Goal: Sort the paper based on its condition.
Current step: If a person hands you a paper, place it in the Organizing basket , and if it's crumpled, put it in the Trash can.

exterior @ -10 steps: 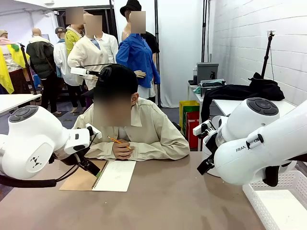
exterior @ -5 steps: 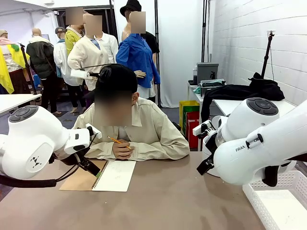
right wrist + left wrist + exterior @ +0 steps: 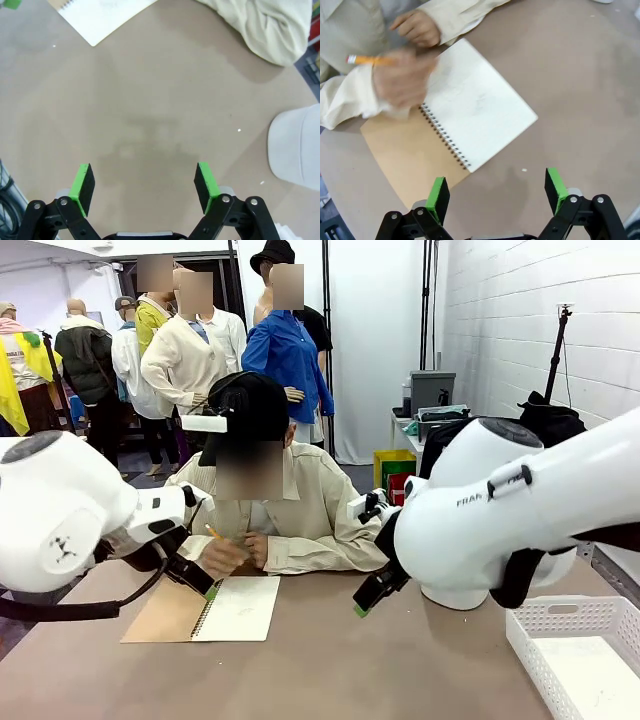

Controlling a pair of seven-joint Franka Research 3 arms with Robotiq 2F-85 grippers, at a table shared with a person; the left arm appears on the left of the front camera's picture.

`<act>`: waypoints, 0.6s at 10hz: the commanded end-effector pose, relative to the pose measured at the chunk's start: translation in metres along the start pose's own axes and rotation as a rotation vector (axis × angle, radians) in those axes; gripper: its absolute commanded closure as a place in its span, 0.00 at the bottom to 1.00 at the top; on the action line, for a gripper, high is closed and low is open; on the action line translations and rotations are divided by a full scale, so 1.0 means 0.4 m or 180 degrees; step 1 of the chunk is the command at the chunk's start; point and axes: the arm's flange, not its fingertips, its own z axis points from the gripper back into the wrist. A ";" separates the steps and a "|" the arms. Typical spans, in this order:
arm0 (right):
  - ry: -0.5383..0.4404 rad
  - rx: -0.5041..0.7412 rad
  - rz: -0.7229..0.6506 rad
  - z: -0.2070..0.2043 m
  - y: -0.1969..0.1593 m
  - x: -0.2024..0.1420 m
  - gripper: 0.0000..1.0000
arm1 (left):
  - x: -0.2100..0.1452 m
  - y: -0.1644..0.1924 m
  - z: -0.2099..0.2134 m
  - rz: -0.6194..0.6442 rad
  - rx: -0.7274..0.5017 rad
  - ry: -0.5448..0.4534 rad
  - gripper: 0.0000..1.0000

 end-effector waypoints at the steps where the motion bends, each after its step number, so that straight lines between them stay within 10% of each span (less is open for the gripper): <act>1: -0.0003 0.0151 0.0190 0.034 -0.012 0.018 0.00 | -0.027 0.005 0.092 -0.0109 -0.0422 -0.0071 0.00; 6: -0.0255 0.0289 0.0442 0.257 0.054 0.085 0.00 | -0.039 -0.022 0.316 -0.0702 -0.0828 -0.0228 0.00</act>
